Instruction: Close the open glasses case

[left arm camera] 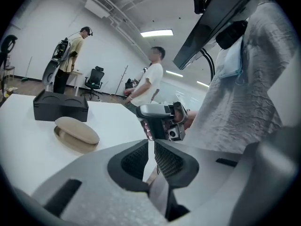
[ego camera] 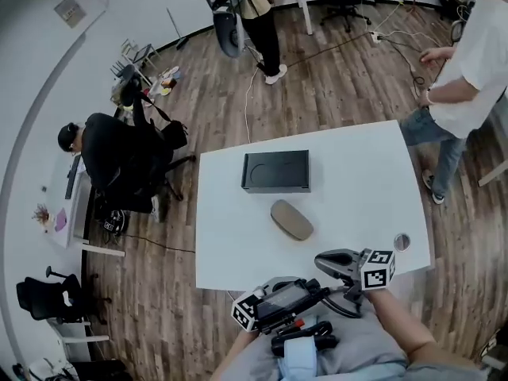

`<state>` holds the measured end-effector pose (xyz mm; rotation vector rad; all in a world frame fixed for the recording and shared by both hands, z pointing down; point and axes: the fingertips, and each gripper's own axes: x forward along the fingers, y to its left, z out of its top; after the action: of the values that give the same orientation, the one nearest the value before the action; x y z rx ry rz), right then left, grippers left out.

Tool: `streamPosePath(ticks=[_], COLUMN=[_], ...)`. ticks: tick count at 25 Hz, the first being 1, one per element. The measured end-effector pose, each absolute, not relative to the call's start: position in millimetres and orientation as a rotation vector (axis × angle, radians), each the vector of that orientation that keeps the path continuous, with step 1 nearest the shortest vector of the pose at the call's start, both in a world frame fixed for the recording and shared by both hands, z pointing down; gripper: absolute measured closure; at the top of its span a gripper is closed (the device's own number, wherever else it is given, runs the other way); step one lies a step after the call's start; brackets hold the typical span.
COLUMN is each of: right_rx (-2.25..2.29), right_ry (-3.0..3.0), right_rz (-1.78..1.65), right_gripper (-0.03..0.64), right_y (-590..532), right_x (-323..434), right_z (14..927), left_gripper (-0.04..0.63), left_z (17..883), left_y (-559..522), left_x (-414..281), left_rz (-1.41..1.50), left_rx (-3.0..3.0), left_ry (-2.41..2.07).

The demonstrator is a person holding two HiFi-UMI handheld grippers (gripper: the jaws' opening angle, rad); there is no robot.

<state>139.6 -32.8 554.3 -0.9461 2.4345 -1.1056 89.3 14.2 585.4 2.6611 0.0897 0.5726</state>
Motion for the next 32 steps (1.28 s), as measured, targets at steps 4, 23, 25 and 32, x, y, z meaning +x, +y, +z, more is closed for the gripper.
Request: streamPosePath(ticks=[4, 23, 25, 32], right_rx=[-1.053, -1.626, -1.648, -1.708], right_ry=[2.402, 2.752, 2.812, 2.92], right_rz=[-1.077, -1.076, -1.161, -1.417], right_gripper=[0.581, 0.579, 0.555, 0.372], right_y=[-35.1, -149.3, -152.6, -166.9], right_x=[151.3, 167.4, 166.8, 173.1], right_z=[560.4, 584.3, 603.1, 644.1], left_gripper=[0.543, 0.543, 0.543, 0.543], left_z=[590.1, 590.9, 593.5, 590.3], left_y=[13.0, -67.2, -70.8, -69.3], left_x=[94.3, 12.9, 7.7, -5.2], left_rz=[0.59, 0.322, 0.308, 0.278], left_rx=[2.668, 2.572, 2.562, 2.542], left_ry=[0.19, 0.013, -0.007, -0.043])
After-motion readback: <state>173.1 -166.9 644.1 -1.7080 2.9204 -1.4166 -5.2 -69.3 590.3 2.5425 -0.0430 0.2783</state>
